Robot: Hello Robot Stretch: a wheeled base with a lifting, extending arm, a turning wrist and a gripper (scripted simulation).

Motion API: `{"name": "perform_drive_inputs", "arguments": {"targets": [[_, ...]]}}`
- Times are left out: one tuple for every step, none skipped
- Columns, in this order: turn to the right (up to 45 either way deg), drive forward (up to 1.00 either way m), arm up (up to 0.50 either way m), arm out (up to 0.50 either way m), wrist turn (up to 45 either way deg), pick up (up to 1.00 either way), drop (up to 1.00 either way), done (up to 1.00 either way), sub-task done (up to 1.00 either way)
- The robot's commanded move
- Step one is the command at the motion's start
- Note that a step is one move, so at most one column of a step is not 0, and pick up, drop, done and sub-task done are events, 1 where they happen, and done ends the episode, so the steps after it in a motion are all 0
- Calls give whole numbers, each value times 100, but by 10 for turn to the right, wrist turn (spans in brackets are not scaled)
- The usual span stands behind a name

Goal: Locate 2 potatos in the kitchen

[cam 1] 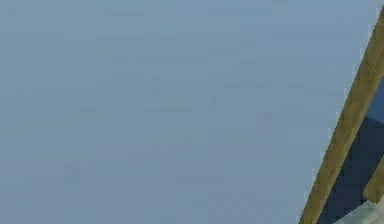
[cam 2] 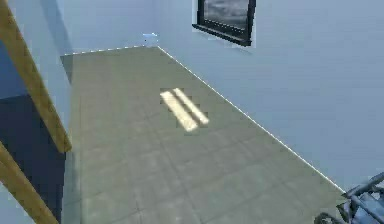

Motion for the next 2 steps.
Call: {"name": "perform_drive_inputs", "arguments": {"targets": [[450,0,0,0,0,0,0,0,0],[270,0,0,0,0,0,0,0,0]]}}
